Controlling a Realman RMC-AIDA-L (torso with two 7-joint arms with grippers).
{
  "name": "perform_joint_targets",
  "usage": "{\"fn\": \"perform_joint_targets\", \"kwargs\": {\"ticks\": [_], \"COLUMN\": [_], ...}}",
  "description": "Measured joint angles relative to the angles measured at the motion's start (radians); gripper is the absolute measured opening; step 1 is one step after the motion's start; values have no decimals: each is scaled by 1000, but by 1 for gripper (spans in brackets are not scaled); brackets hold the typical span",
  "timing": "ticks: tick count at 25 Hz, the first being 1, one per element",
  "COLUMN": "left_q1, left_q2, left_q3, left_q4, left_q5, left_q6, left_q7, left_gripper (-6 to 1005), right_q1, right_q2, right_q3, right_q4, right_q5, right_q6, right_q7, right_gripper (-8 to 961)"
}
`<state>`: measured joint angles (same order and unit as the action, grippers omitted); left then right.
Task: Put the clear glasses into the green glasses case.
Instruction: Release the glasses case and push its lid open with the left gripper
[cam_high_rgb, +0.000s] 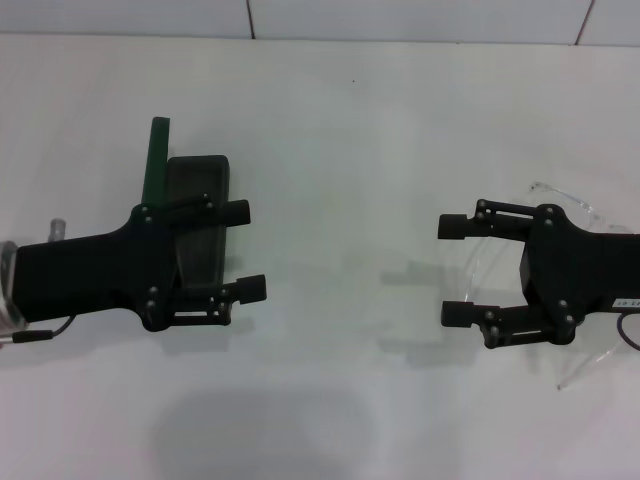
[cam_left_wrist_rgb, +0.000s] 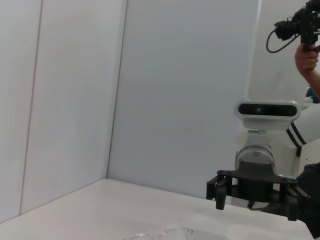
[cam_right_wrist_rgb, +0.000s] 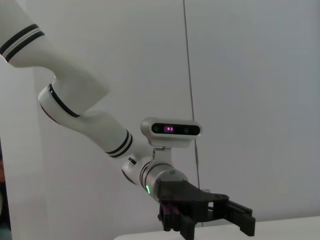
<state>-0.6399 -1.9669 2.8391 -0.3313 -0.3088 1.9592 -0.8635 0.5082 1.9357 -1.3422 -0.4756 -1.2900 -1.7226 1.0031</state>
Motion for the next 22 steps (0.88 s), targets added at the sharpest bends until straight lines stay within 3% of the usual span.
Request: {"fn": "perform_joint_targets", "kwargs": {"ticks": [12, 15, 18, 22], "left_q1": [5, -5, -29, -62], "left_q2": [-1, -3, -4, 1], "left_q3": [1, 3, 4, 5], "left_q4": [-6, -57, -148, -263], "left_q5": [-26, -84, -162, -171], "left_q6": [-4, -19, -76, -105], "left_q7": [-39, -157, -378, -600], "left_gripper": [880, 880, 880, 880], "right_q1": [-12, -13, -13, -13], "right_q2": [6, 8, 8, 7], "right_q3": [-1, 0, 0, 0], "right_q4": [1, -1, -1, -1], "right_q5": [0, 0, 0, 0], "right_q6": [-3, -5, -7, -8], "right_q7": [0, 0, 0, 0], "right_gripper": [824, 825, 825, 825]}}
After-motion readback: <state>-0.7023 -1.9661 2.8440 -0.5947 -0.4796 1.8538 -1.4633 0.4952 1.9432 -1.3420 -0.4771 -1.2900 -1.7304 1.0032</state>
